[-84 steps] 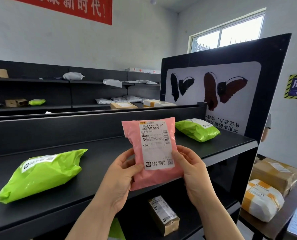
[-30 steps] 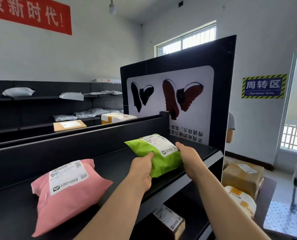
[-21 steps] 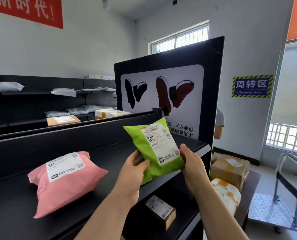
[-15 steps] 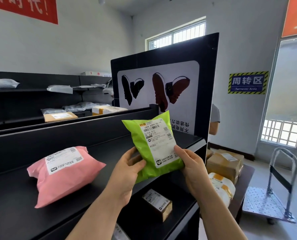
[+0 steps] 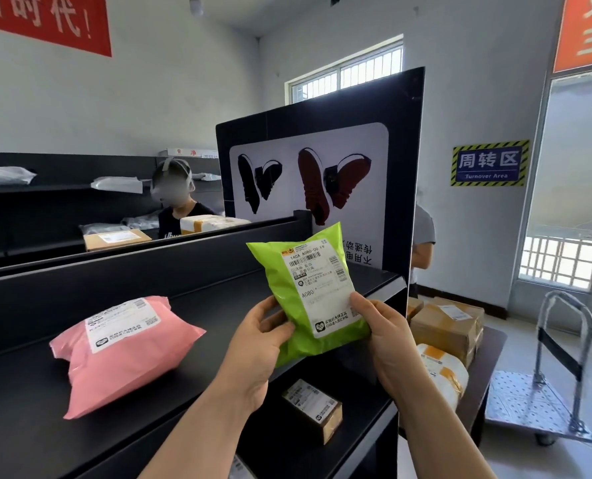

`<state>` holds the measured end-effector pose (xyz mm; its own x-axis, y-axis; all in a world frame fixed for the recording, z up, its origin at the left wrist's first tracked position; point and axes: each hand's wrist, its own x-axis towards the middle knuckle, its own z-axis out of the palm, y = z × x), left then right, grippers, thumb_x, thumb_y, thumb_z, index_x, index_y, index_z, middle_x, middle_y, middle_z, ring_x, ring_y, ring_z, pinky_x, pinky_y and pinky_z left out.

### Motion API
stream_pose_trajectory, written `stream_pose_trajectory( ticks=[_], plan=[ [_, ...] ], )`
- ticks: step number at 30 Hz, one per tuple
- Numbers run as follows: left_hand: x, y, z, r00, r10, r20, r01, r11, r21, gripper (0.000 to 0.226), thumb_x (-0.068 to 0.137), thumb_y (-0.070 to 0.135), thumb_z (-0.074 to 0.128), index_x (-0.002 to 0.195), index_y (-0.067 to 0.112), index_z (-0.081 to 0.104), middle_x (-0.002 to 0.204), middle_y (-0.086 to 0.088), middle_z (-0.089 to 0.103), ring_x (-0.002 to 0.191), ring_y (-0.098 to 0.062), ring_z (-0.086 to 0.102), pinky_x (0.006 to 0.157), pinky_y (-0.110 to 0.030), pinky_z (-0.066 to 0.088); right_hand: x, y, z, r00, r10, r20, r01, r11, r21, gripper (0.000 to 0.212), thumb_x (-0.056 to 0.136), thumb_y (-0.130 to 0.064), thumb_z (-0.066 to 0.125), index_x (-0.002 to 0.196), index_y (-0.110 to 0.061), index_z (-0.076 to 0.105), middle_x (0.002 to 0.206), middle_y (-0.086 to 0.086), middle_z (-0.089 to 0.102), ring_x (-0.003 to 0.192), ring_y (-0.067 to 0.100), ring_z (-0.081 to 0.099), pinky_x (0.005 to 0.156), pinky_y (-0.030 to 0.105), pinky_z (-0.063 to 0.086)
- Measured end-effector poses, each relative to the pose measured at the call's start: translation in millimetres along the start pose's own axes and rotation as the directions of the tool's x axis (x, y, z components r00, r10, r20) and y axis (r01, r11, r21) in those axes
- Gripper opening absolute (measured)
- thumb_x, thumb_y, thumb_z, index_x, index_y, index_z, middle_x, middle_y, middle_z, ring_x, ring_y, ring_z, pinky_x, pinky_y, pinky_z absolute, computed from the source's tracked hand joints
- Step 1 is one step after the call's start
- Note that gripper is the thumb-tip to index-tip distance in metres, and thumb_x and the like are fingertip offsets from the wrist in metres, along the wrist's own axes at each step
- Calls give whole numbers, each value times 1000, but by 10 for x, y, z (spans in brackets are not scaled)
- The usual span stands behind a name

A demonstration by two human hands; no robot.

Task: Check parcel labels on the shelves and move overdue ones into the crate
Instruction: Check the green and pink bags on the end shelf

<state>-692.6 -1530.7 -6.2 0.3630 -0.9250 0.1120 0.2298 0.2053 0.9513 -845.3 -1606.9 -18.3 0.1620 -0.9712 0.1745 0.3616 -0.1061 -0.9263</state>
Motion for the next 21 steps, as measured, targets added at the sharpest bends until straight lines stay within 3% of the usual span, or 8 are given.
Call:
stream_pose_trajectory(
  ticks=[3, 6, 10, 14, 18, 21],
  plan=[
    [148, 59, 46, 1000, -4, -18, 5, 999, 36, 38, 91, -5, 54, 123, 16, 57, 111, -7, 70, 95, -23, 70, 80, -41, 58, 208, -14, 20, 999, 20, 30, -18, 997, -71, 21, 91, -22, 64, 92, -2, 67, 89, 14, 75, 85, 26, 69, 82, 40, 56],
    [340, 182, 103, 999, -44, -22, 44, 998, 34, 28, 91, -5, 53, 106, 17, 64, 99, -2, 74, 83, -19, 72, 71, -36, 60, 507, -91, 89, 998, 19, 64, -10, 989, -147, 11, 92, -14, 61, 86, -7, 67, 90, 13, 70, 88, 26, 62, 94, 45, 49],
    [657, 285, 163, 983, -173, -59, 173, 985, -4, 29, 94, -4, 49, 114, 13, 61, 98, -7, 72, 75, -19, 69, 57, -35, 60, 933, -200, 211, 996, 25, 88, 1, 961, -277, 19, 94, -7, 50, 87, -11, 67, 91, 8, 68, 87, 21, 61, 89, 40, 50],
    [937, 255, 220, 944, -297, -141, 288, 954, -81, 34, 94, -9, 41, 118, 8, 57, 86, -9, 65, 71, -22, 62, 58, -40, 54, 1273, -160, 344, 995, 71, 75, -35, 915, -403, 36, 90, -1, 35, 82, -17, 66, 94, 8, 68, 84, 19, 60, 81, 33, 49],
    [1129, 169, 264, 923, -323, -209, 312, 946, -81, 38, 95, -9, 36, 128, 3, 49, 112, -17, 61, 73, -25, 59, 59, -46, 53, 1527, 2, 424, 990, 132, 54, -99, 908, -407, 39, 90, -3, 34, 99, -11, 72, 105, 10, 70, 96, 25, 63, 90, 35, 49],
    [1242, 101, 267, 918, -318, -237, 305, 948, -92, 42, 94, -12, 34, 131, 3, 46, 123, -20, 56, 100, -34, 61, 71, -49, 51, 1610, 118, 456, 986, 159, 52, -125, 907, -401, 38, 90, -4, 36, 99, -14, 72, 103, 9, 69, 93, 22, 61, 85, 34, 48]
  ],
)
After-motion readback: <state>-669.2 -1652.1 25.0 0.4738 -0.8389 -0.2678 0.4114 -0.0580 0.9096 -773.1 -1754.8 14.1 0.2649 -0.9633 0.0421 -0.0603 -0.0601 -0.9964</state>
